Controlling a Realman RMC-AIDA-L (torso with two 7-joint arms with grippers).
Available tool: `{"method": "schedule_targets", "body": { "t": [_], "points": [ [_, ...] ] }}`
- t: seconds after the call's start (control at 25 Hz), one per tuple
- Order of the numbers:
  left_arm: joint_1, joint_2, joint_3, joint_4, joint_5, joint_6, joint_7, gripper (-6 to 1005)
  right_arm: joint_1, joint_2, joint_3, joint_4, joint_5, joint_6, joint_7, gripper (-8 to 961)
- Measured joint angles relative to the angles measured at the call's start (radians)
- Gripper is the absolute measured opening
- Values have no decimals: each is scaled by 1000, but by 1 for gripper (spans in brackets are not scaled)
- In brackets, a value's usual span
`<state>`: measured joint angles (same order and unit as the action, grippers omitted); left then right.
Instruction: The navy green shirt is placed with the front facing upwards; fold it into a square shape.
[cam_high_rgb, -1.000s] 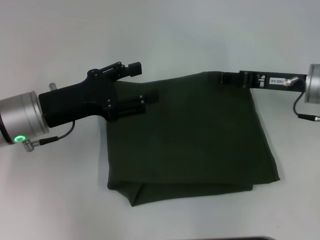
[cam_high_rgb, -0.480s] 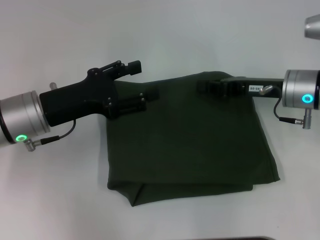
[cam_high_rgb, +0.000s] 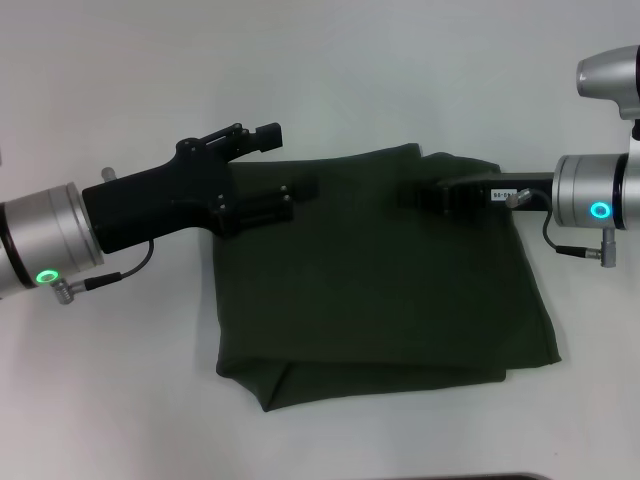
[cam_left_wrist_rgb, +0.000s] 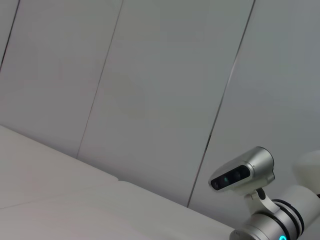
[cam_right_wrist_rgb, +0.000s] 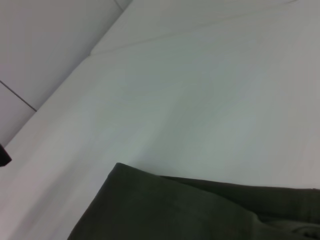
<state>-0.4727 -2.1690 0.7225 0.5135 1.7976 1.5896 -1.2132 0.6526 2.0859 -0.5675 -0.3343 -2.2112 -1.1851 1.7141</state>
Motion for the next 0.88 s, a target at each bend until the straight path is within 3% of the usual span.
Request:
{"method": "schedule_targets", "body": {
  "t": [0.16, 0.56, 0.88],
  "points": [
    [0, 0, 0, 0, 0, 0, 0, 847, -1, 0, 3, -9, 3, -9, -7, 20],
    [-2, 2, 4, 0, -24, -1, 0, 847, -2, -1, -6, -32, 67, -216, -118, 20],
    [-4, 0, 5, 0, -25, 0, 0, 847, -1, 0, -134, -3, 63, -150, -132, 19]
  ]
}}
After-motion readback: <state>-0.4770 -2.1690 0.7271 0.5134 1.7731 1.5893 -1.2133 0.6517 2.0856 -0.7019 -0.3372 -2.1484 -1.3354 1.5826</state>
